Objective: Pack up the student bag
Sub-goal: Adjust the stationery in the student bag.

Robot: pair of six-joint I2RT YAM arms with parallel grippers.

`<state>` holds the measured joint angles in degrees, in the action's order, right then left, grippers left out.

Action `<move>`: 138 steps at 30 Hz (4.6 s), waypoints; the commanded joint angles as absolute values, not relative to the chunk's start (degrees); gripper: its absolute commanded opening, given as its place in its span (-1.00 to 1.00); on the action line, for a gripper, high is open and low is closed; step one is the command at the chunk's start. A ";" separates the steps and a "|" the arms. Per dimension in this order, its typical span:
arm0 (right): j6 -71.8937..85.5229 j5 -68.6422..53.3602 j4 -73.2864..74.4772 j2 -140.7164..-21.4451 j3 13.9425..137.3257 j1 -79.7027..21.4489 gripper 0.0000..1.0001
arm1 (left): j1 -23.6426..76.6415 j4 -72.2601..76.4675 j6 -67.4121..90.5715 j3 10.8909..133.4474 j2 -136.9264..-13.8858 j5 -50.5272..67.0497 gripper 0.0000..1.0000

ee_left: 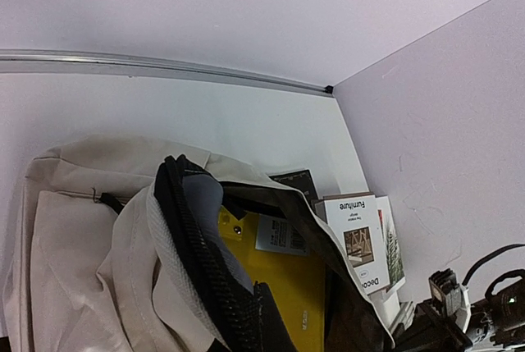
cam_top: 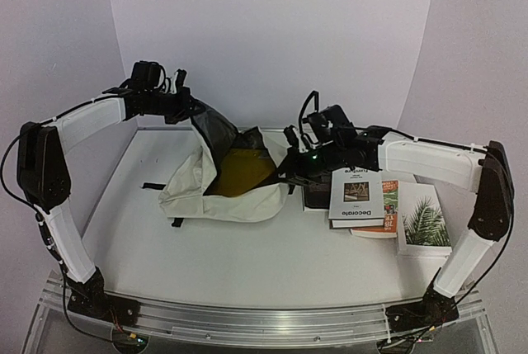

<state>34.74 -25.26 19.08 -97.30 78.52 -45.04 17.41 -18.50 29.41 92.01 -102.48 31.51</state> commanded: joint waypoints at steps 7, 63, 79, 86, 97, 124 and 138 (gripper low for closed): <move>44.06 -43.27 -7.33 -93.11 77.25 -45.43 -1.00 | 16.87 -10.90 29.49 89.28 -102.87 29.88 -1.00; 26.24 -13.56 14.85 -99.42 80.42 -35.93 -1.00 | 12.05 -15.06 24.10 77.33 -95.25 27.97 -0.92; 25.53 -12.46 14.83 -98.00 78.34 -35.89 -1.00 | 11.86 -21.52 17.61 78.65 -88.61 18.23 0.14; 25.40 -11.93 14.85 -97.47 78.01 -35.89 -1.00 | 23.96 -21.64 12.79 85.77 -85.67 16.15 0.47; 25.63 -11.95 14.85 -97.56 78.23 -35.90 -1.00 | 35.20 -21.90 18.02 94.50 -102.99 26.16 0.49; 25.75 -12.17 14.85 -97.59 78.12 -35.94 -1.00 | 44.11 -40.59 11.47 115.11 -130.03 20.34 0.68; 25.24 -16.59 15.19 -96.16 77.65 -36.40 -1.00 | 44.83 -38.16 11.87 116.91 -131.42 3.59 0.20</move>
